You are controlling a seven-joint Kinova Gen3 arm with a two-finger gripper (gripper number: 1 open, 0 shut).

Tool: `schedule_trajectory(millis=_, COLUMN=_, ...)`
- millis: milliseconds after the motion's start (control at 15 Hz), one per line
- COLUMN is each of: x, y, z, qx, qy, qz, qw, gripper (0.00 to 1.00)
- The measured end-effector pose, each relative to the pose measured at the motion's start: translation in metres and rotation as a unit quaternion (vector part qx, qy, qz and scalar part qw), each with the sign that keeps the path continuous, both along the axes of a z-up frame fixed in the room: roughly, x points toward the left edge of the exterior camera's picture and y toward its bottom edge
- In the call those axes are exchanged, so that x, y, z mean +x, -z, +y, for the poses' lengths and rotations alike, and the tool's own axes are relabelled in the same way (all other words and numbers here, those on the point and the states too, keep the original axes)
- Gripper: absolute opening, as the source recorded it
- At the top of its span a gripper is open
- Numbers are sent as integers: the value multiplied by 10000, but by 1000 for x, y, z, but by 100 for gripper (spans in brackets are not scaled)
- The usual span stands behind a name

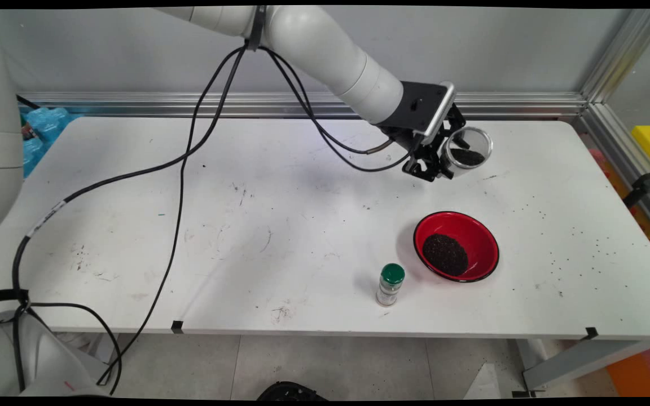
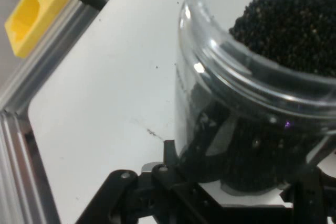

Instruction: Pour the black seasoning powder in the red bowl

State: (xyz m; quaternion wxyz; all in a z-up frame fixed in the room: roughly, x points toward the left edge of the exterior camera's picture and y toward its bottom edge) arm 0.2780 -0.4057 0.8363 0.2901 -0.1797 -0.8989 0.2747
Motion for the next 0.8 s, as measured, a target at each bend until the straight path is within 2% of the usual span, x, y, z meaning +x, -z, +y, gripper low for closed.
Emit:
schedule_trajectory(millis=267, x=-2, y=-6, z=-8, qx=433, qy=-276, qz=83, qw=9986, gripper=0)
schedule_trajectory(millis=467, x=-3, y=-9, z=-16, qx=775, qy=-516, qz=192, qw=9955, gripper=0)
schedule_trajectory(millis=667, x=-3, y=-9, z=-23, qx=1068, qy=-752, qz=288, qw=9910, gripper=0)
schedule_trajectory(millis=800, x=-3, y=-8, z=-29, qx=1305, qy=-963, qz=358, qw=9861, gripper=0)
